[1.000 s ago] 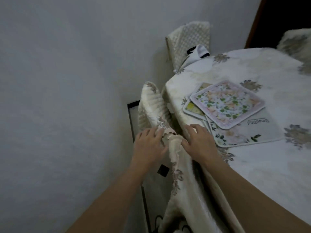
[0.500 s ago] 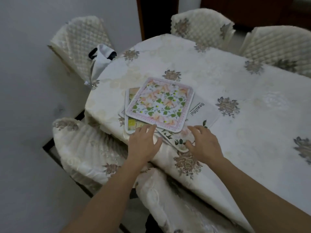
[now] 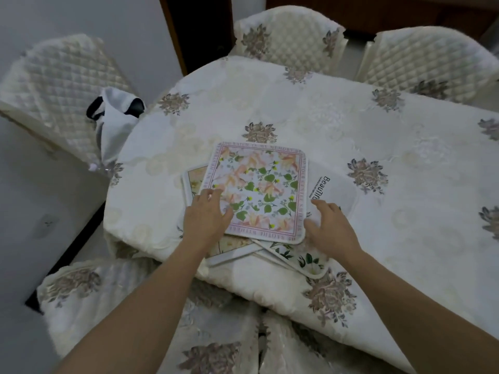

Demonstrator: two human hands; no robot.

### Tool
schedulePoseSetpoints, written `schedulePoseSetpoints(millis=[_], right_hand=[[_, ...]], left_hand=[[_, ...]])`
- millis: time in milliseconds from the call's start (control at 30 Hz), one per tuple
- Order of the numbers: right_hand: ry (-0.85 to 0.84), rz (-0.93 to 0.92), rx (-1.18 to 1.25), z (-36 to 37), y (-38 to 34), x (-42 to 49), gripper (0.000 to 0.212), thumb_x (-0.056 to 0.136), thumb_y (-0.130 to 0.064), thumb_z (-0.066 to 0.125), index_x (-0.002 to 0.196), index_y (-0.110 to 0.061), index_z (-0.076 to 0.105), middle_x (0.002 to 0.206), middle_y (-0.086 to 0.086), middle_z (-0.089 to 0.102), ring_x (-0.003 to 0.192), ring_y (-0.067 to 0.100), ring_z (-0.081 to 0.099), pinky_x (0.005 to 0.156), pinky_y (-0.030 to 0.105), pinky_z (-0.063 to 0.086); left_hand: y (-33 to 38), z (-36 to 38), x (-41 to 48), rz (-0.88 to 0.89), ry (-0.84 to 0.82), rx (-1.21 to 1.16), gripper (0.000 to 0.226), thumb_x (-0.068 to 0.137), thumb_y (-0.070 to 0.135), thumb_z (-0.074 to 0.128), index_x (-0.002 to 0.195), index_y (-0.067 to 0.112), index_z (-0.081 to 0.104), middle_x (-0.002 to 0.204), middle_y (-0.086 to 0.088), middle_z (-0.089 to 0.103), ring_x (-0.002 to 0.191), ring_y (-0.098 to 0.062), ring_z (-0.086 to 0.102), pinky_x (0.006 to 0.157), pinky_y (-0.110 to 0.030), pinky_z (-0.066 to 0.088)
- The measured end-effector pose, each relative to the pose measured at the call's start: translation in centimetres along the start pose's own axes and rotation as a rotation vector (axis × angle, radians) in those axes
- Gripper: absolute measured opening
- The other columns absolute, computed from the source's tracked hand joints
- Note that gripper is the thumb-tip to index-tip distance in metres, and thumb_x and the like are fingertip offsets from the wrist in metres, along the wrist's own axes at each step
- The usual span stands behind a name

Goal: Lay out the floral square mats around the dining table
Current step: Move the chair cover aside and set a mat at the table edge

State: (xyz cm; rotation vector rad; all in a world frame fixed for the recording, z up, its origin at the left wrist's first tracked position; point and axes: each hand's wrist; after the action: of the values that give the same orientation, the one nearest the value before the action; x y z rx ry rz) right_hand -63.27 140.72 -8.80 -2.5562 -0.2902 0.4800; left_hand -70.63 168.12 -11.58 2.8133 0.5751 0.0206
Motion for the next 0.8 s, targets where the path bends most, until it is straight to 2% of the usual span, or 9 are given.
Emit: schedulePoseSetpoints(millis=[167,267,400,533,633,733,800], right_hand=[[0.005,0.07,0.012,1.1,-0.6,3.2,0.059,0.094,-0.037,0.052,0.146,-0.015,0.036,0.14,0.011,0.043,0.122,0.03,0.049,0.096,0.043,0.045],[0.002,0.104,-0.002,1.8,-0.9,4.7,0.056,0.095,-0.038,0.052,0.143,-0.011,0.04,0.136,0.012,0.043,0.115,0.03,0.053,0.085,0.035,0.043],[0.035,0.109,-0.018,2.9,-1.0,5.9,0.038,0.092,-0.037,0.054,0.119,-0.011,0.052,0.114,0.013,0.048,0.092,0.031,0.054,0.078,0.038,0.048],[0.061,0.171,0.049,3.5,-1.2,7.0,0.03,0.087,-0.036,0.057,0.109,-0.016,0.052,0.102,0.007,0.049,0.088,0.028,0.052,0.076,0.039,0.047],[0.081,0.219,0.178,3.6,-1.3,7.9,0.027,0.083,-0.034,0.056,0.102,-0.015,0.054,0.099,0.008,0.058,0.082,0.026,0.058,0.072,0.04,0.053],[0.115,0.252,0.383,3.6,-1.9,8.7,0.027,0.091,-0.027,0.055,0.113,-0.011,0.054,0.104,0.006,0.064,0.085,0.023,0.062,0.073,0.038,0.054],[0.13,0.266,0.474,3.3,-2.5,8.8,0.028,0.098,-0.026,0.051,0.121,-0.01,0.052,0.107,0.004,0.063,0.089,0.021,0.063,0.072,0.035,0.051]], left_hand=[[-1.5,0.6,4.0,-0.031,-0.017,-0.015,0.054,0.092,0.044,0.054,0.138,0.017,0.047,0.135,-0.012,0.046,0.12,-0.032,0.049,0.085,-0.047,0.05],[-2.0,1.0,5.3,-0.08,-0.019,-0.072,0.057,0.092,0.044,0.055,0.14,0.014,0.045,0.135,-0.014,0.045,0.121,-0.033,0.046,0.087,-0.047,0.049],[-2.8,1.6,6.6,-0.15,-0.046,-0.131,0.066,0.092,0.05,0.054,0.144,0.014,0.037,0.137,-0.016,0.043,0.123,-0.035,0.044,0.092,-0.048,0.048],[-2.8,1.8,7.9,-0.223,-0.071,-0.198,0.07,0.088,0.046,0.062,0.144,0.012,0.036,0.134,-0.02,0.042,0.123,-0.037,0.04,0.098,-0.048,0.042],[-2.6,1.6,8.6,-0.281,-0.022,-0.329,0.073,0.088,0.037,0.068,0.146,0.008,0.033,0.135,-0.02,0.042,0.123,-0.035,0.044,0.099,-0.045,0.04],[-2.5,1.6,9.2,-0.252,0.01,-0.49,0.045,0.095,0.031,0.06,0.134,0.011,0.052,0.124,-0.012,0.058,0.109,-0.026,0.057,0.085,-0.037,0.047],[-2.0,1.3,9.1,-0.2,0.0,-0.527,0.03,0.1,0.028,0.05,0.123,0.009,0.058,0.112,-0.008,0.063,0.096,-0.021,0.057,0.076,-0.033,0.043]])
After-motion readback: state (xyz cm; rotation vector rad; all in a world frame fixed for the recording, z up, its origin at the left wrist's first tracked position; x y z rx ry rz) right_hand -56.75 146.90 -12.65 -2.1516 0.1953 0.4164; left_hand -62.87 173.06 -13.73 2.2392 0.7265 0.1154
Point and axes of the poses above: each hand's wrist, its own x-axis towards the middle knuckle, its own z-axis out of the palm, y = z × x
